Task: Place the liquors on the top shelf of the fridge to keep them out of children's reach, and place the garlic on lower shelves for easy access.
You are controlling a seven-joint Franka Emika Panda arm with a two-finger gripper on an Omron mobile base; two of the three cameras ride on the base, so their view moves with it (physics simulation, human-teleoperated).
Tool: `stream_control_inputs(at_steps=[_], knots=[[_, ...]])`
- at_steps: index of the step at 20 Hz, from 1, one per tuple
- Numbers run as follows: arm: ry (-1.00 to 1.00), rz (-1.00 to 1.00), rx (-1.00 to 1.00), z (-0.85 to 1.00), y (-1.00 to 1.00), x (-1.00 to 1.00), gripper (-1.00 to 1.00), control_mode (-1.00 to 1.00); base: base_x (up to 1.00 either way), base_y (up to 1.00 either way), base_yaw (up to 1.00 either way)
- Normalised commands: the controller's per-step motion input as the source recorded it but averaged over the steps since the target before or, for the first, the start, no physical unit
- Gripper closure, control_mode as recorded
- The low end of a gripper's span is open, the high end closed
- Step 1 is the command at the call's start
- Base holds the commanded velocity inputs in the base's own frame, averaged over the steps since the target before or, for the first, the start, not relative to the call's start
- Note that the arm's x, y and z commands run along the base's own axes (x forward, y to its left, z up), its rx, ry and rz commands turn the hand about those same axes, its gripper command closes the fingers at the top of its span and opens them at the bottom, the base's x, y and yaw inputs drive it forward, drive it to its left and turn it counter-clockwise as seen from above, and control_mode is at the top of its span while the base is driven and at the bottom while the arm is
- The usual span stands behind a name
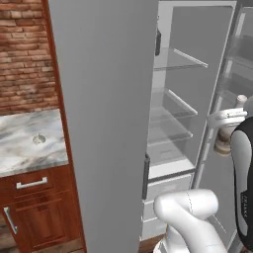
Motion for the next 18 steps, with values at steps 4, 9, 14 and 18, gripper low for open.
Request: stream_control_inputs(at_steps=[4,9,14,18], knots=[[0.00,0.00,0.00,0.00,0.00,0.00,1.00,1.00,0.49,-0.42,0.20],[0.00,0.00,0.00,0.00,0.00,0.00,1.00,1.00,0.49,-0.33,0.18],[0.00,0.00,0.00,0.00,0.00,0.00,1.00,1.00,0.41,-0.09,0.12],[0.00,0.00,0.00,0.00,0.00,0.00,1.00,1.00,0.37,-0.22,0.11]])
